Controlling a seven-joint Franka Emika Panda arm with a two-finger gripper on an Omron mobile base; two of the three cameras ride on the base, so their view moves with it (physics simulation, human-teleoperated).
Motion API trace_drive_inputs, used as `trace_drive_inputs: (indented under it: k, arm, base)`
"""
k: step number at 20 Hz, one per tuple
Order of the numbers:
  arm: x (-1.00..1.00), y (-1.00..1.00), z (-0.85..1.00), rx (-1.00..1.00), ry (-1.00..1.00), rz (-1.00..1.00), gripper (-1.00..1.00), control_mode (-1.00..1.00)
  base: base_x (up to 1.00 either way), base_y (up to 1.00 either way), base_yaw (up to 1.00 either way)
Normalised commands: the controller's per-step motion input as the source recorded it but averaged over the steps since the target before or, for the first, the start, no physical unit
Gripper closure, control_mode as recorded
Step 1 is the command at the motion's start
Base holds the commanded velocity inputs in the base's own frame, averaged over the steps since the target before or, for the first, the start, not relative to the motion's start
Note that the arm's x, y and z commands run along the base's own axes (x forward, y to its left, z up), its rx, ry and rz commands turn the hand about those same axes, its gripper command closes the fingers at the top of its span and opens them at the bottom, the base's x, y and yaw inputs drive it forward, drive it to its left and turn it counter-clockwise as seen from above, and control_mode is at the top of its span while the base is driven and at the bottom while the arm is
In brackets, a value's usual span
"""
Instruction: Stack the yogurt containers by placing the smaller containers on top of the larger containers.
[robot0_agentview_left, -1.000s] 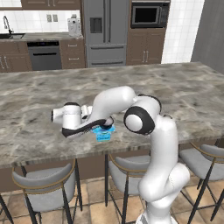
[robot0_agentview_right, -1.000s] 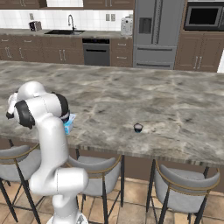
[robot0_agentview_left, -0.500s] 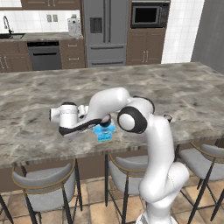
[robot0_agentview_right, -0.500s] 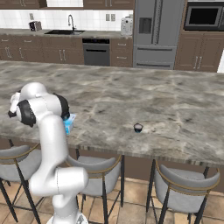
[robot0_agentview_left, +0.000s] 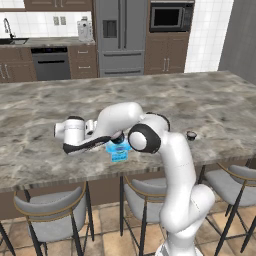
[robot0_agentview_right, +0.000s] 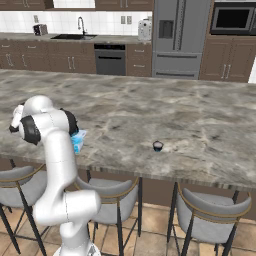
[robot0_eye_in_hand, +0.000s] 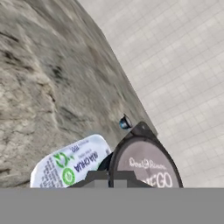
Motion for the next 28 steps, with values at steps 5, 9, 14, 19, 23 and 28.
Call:
trace_drive_inputs:
  k: [5,9,14,19,23,28]
  arm:
    - [0.00,0.00,0.03,0.00,-0.01,-0.04,1.00,-1.00]
    - [0.00,0.00,0.08,0.02,-0.01,-0.05,1.00,-1.00]
    - [0.00,0.00,0.06,0.03,-0.01,-0.04,1.00,-1.00]
    - [0.00,0.00,0.01,0.01,-0.01,-0.04,1.00,-1.00]
    - [0.00,0.00,0.00,0.00,-0.01,-0.03,1.00,-1.00]
    - [-0.01,0.00,0.05,0.00,-0.01,-0.02,1.00,-1.00]
  base:
    - [0.00,0.00,0.00]
    - [0.00,0.00,0.00]
    - [0.00,0.00,0.00]
    - [0.00,0.00,0.00]
    - [0.00,0.00,0.00]
    - [0.00,0.00,0.00]
